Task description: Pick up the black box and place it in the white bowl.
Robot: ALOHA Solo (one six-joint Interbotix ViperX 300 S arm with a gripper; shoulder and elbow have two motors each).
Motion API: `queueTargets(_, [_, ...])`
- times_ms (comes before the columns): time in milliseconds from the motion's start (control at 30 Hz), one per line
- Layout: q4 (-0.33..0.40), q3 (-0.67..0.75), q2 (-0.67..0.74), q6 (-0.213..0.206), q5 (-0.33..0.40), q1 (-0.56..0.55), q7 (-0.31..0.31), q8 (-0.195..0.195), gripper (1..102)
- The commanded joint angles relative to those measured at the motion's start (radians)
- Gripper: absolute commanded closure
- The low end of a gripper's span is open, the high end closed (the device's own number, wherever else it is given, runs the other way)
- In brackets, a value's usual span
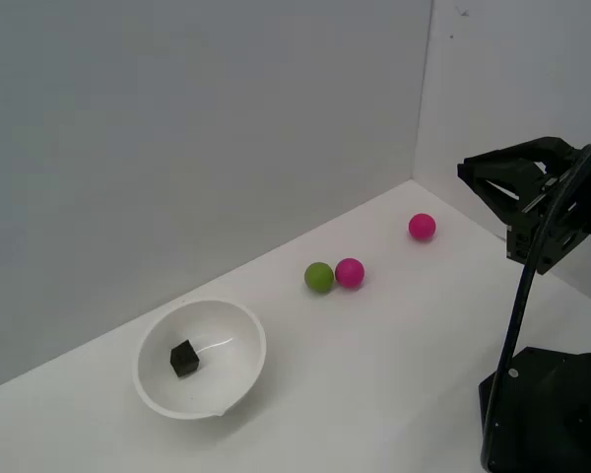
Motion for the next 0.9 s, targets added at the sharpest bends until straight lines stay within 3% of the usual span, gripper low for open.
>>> queueTargets(0, [0.002, 0.041, 0.037, -0.008, 0.002, 0.023, 0.009, 0.000, 100])
queueTargets(267, [0.005, 0.086, 0.080, 0.015, 0.003, 0.049, 0.023, -0.029, 100])
queueTargets(867, [0.005, 0.086, 0.081, 0.015, 0.003, 0.043, 0.023, -0.029, 100])
